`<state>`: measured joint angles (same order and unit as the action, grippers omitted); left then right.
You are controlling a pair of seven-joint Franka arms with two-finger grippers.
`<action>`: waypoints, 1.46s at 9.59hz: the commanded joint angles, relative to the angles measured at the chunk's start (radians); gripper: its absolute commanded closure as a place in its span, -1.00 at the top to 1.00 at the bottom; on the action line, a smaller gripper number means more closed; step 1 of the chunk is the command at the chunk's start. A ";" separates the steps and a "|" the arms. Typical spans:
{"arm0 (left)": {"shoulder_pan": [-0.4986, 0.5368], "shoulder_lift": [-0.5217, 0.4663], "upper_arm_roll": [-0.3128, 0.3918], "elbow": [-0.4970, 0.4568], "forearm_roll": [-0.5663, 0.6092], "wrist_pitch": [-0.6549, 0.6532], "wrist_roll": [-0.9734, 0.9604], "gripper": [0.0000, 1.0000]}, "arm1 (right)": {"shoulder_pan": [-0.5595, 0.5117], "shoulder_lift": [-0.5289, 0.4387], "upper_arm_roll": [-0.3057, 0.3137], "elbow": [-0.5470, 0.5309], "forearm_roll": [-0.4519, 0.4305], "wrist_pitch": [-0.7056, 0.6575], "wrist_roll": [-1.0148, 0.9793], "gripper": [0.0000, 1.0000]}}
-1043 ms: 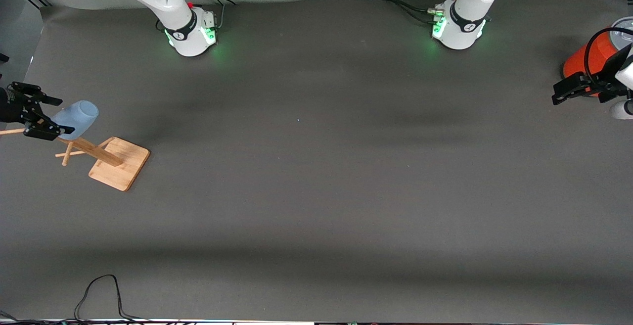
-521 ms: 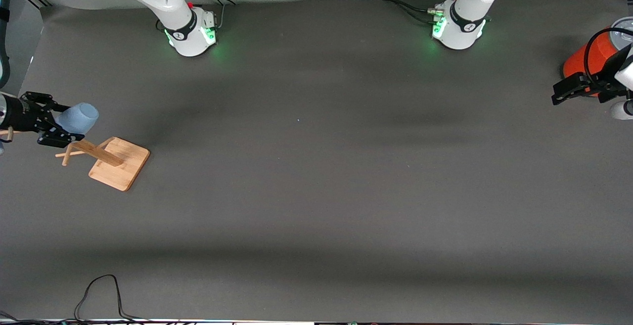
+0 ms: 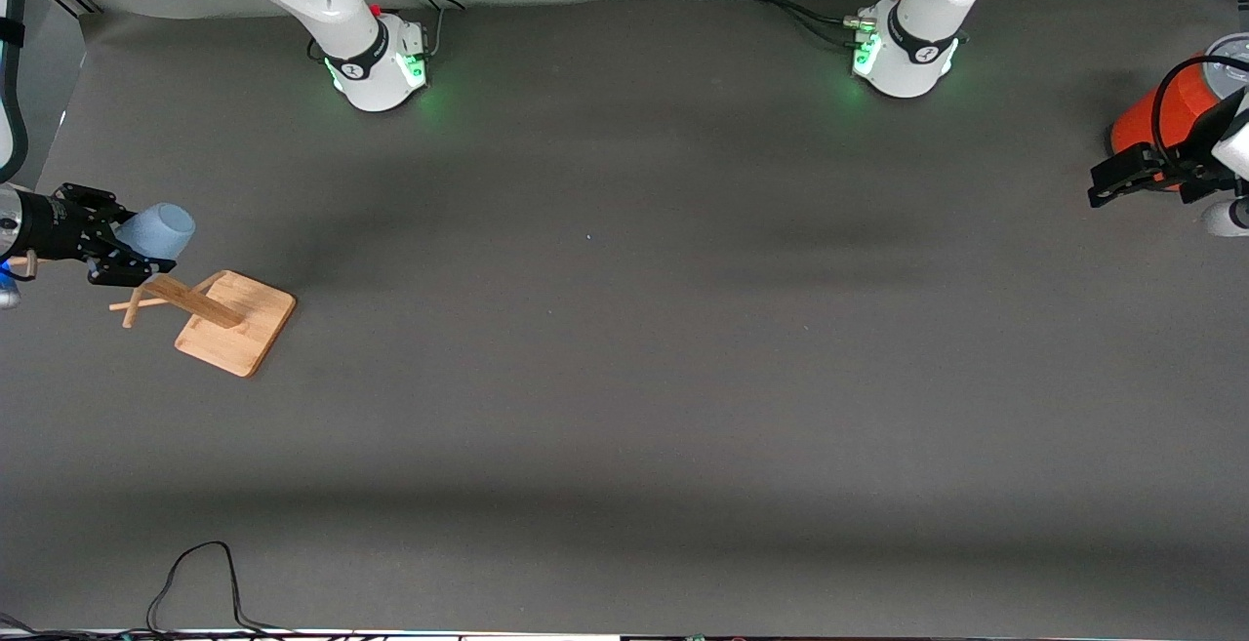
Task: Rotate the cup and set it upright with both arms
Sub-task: 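Close the right gripper on the blue cup and lift it off the peg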
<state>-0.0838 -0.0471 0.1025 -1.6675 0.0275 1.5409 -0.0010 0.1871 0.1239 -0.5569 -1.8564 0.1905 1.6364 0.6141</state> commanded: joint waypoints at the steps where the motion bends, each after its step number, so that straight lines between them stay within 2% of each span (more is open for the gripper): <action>1: 0.003 0.000 0.000 0.006 -0.001 -0.015 0.016 1.00 | -0.005 -0.015 -0.001 0.029 0.023 -0.033 -0.019 0.09; 3: 0.003 0.000 0.000 0.006 -0.003 -0.015 0.015 1.00 | -0.001 -0.020 0.000 0.074 0.047 -0.111 0.002 0.09; 5: 0.003 0.000 0.000 0.006 -0.003 -0.015 0.016 1.00 | 0.003 -0.049 0.014 0.074 0.087 -0.138 0.070 0.09; 6: 0.003 0.000 0.000 0.006 -0.004 -0.015 0.016 1.00 | 0.006 -0.073 0.035 0.069 0.105 -0.141 0.110 0.09; 8: 0.003 0.000 0.000 0.008 -0.004 -0.015 0.016 1.00 | 0.006 -0.089 0.131 0.072 0.165 -0.155 0.241 0.09; 10: 0.003 0.000 0.000 0.009 -0.004 -0.015 0.016 1.00 | 0.008 -0.110 0.297 0.071 0.173 -0.074 0.430 0.09; 12: 0.003 0.003 0.000 0.009 -0.004 -0.015 0.016 1.00 | 0.008 -0.104 0.516 0.069 0.161 0.084 0.692 0.09; 14: 0.003 0.003 0.000 0.009 -0.004 -0.015 0.016 1.00 | 0.017 -0.067 0.685 0.063 0.132 0.233 0.888 0.09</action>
<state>-0.0836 -0.0467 0.1024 -1.6676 0.0271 1.5409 0.0000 0.2081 0.0391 0.0580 -1.7868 0.3447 1.7993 1.3996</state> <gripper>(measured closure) 0.000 0.194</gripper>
